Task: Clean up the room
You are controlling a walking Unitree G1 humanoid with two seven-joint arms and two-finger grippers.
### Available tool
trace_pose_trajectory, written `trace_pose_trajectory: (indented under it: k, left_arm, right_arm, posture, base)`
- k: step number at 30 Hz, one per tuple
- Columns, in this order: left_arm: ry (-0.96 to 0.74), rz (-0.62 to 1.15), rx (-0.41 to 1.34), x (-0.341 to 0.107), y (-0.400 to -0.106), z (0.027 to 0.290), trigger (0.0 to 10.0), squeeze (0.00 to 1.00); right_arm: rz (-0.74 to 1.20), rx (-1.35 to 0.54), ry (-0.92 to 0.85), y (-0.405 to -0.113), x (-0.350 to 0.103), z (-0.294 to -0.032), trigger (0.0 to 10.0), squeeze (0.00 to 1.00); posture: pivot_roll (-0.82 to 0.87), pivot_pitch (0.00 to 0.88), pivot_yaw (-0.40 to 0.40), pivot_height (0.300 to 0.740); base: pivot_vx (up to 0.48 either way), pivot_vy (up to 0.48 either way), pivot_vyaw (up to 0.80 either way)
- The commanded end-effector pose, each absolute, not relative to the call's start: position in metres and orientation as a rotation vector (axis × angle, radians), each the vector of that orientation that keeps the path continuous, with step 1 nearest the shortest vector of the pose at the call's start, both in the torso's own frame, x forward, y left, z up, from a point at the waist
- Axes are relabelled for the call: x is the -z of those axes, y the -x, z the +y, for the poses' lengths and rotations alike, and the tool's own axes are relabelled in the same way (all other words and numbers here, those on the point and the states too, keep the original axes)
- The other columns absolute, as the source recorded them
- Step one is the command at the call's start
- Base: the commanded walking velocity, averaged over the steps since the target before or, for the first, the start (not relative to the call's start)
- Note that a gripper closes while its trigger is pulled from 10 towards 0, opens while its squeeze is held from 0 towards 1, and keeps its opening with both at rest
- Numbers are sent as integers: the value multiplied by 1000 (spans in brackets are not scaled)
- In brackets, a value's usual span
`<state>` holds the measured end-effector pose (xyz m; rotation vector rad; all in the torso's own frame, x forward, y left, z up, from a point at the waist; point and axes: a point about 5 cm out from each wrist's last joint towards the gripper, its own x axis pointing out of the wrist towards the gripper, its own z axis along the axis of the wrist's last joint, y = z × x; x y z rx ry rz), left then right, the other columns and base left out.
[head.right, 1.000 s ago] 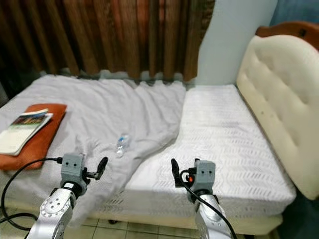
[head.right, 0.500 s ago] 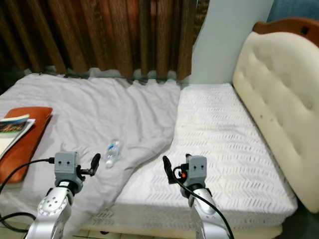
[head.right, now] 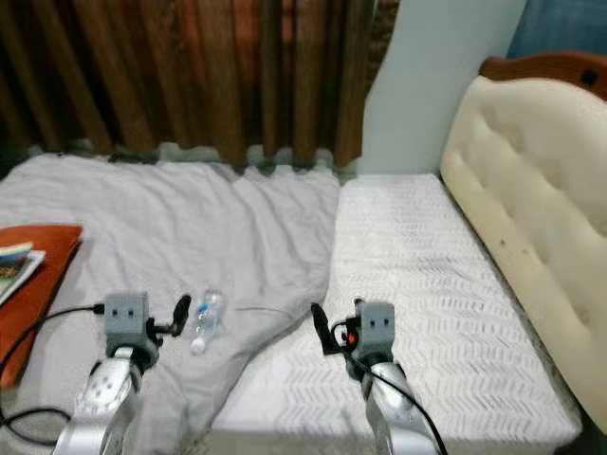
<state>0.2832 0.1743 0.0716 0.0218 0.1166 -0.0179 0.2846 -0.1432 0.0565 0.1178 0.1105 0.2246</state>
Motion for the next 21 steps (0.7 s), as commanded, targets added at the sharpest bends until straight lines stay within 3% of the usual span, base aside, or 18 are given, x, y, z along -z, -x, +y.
trace_pose_trajectory:
  k: [1, 11, 17, 21]
  left_arm:
    - [-13, 135, 39, -70, -286, 168, 10000, 0]
    - [-13, 184, -16, -64, -301, 184, 10000, 0]
    - [-26, 188, -38, -64, -311, 188, 10000, 0]
    - [-22, 273, -101, -62, -331, 204, 10000, 0]
  right_arm:
    - [119, -194, -107, -281, -55, -154, 10000, 0]
    - [144, -167, -88, -262, -49, -167, 10000, 0]
    - [163, -139, -93, -254, -46, -173, 10000, 0]
    - [177, -130, -99, -242, -47, -174, 10000, 0]
  posture:
    - [15, 0, -25, 740]
    - [-58, 0, -12, 740]
    - [-71, 0, -23, 740]
    - [-98, 37, -39, 740]
  base:
    - [428, 0, 0]
    - [415, 86, 0]
    - [0, 0, 0]
    - [0, 0, 0]
